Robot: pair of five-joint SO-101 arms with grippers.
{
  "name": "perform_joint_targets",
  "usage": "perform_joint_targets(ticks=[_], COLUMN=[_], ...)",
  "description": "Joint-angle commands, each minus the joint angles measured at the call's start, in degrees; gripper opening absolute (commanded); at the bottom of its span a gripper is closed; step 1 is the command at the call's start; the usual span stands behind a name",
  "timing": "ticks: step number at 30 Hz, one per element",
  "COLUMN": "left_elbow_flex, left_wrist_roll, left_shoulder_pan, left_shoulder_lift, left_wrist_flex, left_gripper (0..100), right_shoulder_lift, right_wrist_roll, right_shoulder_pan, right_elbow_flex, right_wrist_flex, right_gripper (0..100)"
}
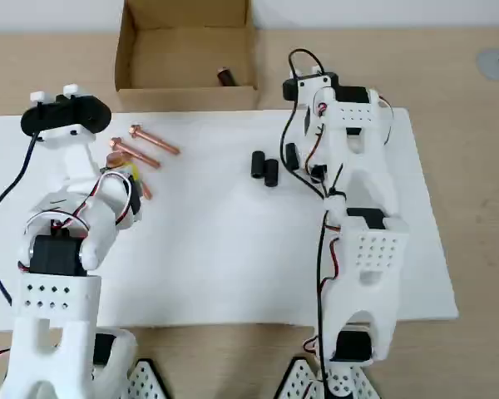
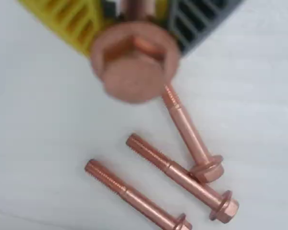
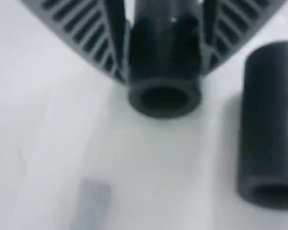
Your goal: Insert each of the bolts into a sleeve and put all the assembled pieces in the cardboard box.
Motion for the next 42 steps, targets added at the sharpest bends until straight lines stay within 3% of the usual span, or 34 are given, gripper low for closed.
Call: perform_joint_targets(ticks=[1, 7, 13, 19, 26, 31, 36, 42], left_elbow_flex=[-3.87, -5.98, -7.56, -7.12, -7.12, -7.03, -5.8, 2.29], left_wrist_roll=[0.62, 0.53, -1.58, -11.96, -14.59, -13.36, -4.48, 4.92], left_shoulder_pan=[0.09, 0.44, 0.53, 0.18, 0.18, 0.62, 0.62, 1.41], left_shoulder_lift=[-0.84, -0.84, -0.84, -6.55, -19.12, -28.35, -33.8, -34.33], left_wrist_flex=[0.18, 0.18, -0.18, 0.09, 0.09, 0.0, -2.55, -11.08], left_gripper=[1, 1, 1, 1, 1, 1, 1, 0], right_shoulder_lift=[0.13, -7.43, -28.53, -56.4, -94.2, -119.43, -137.1, -148.0], right_wrist_roll=[0.0, 0.26, 0.18, 0.35, 7.12, 7.82, 11.78, -5.8], right_shoulder_pan=[1.19, 0.92, -0.57, -8.84, -21.49, -21.76, -22.11, -32.13], right_elbow_flex=[-2.95, -17.63, -21.93, -4.09, 28.35, 59.3, 92.0, 112.66], right_wrist_flex=[5.71, 17.67, 17.76, 17.76, 15.74, 3.6, -19.34, -45.71], right_gripper=[1.0, 1.0, 1.0, 1.0, 1.0, 1.0, 1.0, 1.0])
